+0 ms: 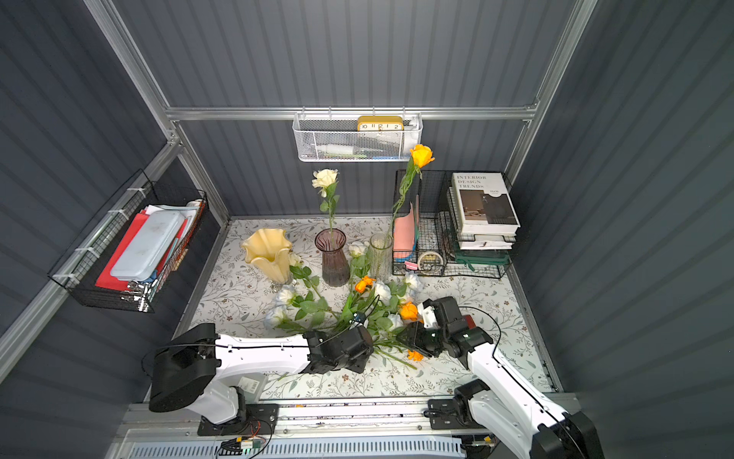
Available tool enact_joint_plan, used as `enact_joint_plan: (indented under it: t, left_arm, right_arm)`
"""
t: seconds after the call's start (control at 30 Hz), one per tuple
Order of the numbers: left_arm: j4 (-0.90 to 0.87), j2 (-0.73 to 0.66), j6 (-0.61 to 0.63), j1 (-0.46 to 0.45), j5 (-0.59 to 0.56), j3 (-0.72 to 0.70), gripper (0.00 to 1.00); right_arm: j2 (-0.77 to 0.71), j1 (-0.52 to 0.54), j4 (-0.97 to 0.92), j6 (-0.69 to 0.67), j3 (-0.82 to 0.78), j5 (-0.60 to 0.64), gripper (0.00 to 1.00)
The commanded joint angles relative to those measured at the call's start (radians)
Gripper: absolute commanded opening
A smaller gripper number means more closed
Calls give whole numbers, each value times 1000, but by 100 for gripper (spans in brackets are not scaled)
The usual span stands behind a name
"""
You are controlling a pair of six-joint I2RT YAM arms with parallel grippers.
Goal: Arrange the flowers in different vases according to their colors
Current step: Pick up the flower at the center of the board.
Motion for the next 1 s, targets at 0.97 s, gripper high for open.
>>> enact_joint_plan:
  t: [0.97]
  left_arm:
    - [-2, -6, -86, 40, -98, -21, 51]
  right_arm:
    - [-3, -5, 5, -4, -29, -19, 48]
